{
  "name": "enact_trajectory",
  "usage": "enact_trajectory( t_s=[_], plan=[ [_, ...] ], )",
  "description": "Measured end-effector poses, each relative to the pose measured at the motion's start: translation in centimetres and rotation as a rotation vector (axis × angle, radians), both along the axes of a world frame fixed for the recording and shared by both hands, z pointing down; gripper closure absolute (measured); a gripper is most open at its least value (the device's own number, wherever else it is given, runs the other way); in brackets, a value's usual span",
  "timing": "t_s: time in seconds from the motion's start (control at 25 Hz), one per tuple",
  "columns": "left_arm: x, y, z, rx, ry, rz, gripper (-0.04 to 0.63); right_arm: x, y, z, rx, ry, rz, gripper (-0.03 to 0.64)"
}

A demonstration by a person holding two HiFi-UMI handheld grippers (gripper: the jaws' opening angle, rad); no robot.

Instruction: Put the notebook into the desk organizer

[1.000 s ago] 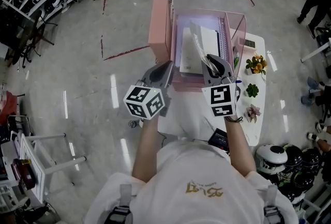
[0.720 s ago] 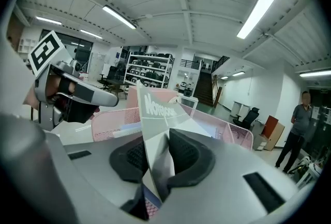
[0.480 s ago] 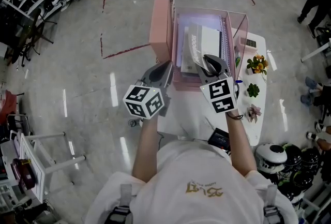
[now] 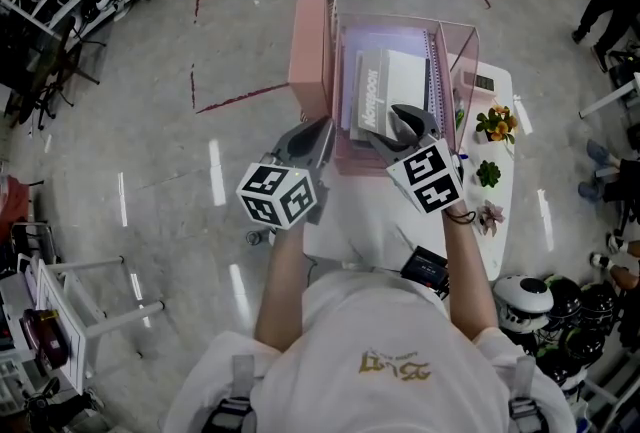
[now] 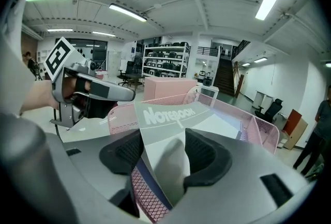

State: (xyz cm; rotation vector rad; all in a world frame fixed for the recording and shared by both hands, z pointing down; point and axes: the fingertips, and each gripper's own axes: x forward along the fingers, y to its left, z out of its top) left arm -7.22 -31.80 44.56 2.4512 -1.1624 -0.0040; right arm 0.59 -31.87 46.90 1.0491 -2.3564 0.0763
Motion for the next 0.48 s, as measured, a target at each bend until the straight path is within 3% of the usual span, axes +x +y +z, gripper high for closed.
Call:
enact_trajectory(
  t_s=[0.48],
  plan=[
    [-0.19, 0.05, 0.35, -0.014, 0.002, 0.004, 0.58, -0.55, 0.44, 0.16, -0.019, 0.014, -0.056, 0.343]
  ],
)
